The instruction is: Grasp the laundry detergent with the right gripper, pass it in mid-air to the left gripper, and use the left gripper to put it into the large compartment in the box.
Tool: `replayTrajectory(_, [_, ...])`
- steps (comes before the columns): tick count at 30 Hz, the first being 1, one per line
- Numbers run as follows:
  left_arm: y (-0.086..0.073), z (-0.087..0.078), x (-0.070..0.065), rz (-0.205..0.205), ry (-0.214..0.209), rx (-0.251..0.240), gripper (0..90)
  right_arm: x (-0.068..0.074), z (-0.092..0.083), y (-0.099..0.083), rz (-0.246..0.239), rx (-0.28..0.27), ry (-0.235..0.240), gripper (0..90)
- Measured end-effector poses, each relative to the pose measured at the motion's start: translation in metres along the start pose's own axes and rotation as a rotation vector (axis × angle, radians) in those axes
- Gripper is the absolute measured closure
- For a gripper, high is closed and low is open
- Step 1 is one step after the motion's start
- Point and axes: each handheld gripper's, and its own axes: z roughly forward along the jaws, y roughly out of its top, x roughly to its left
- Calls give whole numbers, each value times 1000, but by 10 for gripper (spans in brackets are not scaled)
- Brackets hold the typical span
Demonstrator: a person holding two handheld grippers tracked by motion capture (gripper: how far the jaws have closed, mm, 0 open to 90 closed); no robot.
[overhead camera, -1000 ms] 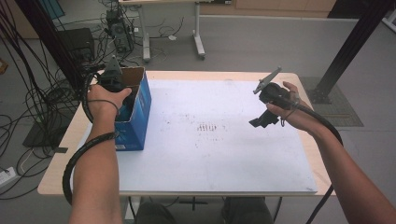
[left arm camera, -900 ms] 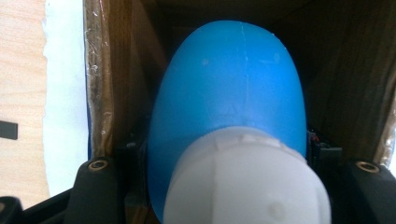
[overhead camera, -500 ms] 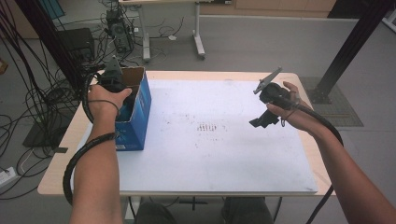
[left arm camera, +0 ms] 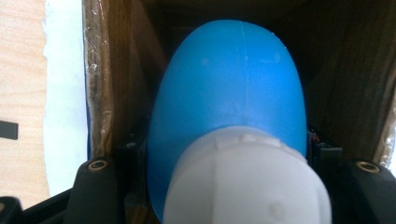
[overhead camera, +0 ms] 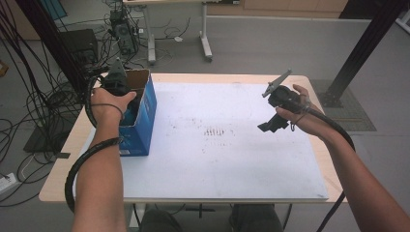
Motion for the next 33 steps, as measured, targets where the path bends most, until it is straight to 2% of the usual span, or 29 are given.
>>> replayTrajectory(8, [-1,-9,-1,-2,-10,-12,320,1,-2,1,0,-4,-3,3])
replayTrajectory(14, [-2,-22,-5,22,33,-17,297,4,-2,4,-8,-14,0,4])
replayTrajectory(22, [-7,-36,-3,23,28,-31,274,4,-4,5,-7,-17,-2,4])
replayTrajectory(27, [-12,-49,-7,43,16,-42,256,7,-4,5,-5,-12,1,4])
replayTrajectory(33, [-13,-72,-16,79,9,-85,210,8,-7,4,6,-5,-3,3])
